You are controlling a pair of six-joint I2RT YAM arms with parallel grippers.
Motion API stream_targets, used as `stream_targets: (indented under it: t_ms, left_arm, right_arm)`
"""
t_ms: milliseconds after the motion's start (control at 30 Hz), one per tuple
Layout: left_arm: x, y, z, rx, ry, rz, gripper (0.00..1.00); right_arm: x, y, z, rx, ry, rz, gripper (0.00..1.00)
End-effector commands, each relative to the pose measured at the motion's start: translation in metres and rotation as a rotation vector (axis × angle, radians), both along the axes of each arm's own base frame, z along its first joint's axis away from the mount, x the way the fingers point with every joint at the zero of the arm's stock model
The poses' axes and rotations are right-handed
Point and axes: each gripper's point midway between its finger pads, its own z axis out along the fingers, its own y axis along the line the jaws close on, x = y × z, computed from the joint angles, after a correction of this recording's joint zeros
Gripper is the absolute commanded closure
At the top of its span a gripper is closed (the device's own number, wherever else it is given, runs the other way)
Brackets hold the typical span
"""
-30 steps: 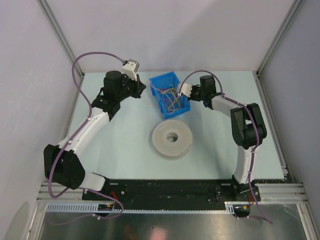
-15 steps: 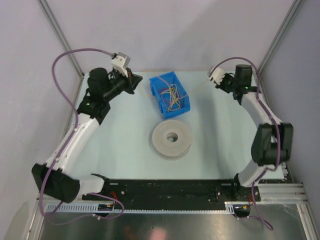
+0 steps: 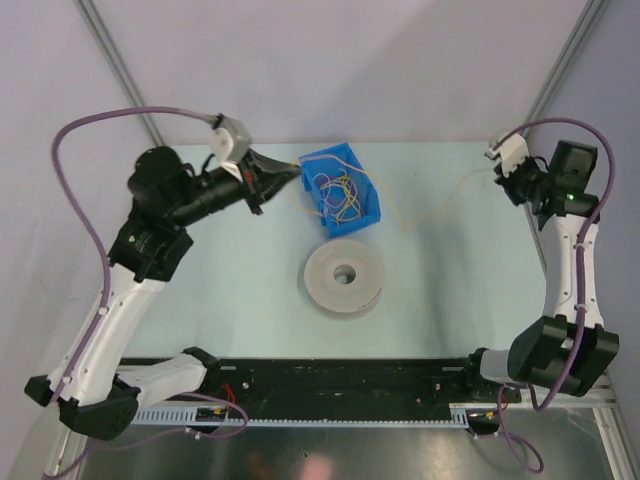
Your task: Wrap the cables
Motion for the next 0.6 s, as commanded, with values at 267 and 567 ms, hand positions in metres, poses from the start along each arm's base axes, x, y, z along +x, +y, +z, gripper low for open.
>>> stream_targets:
  t_ms: [267,567]
  left_arm:
    - [-0.036,-0.129,-0.097,0.210,0.208,-0.373,1.00]
    - [-0.047,-0.176,-0.127,0.235,0.352,-0.617,1.00]
  right_arm:
    - [-0.127,0.039,-0.098,0.468,0.500,0.103,0.11]
    - [-0.166,0.118,-0.027,0.493,0.302,0.410,0.05]
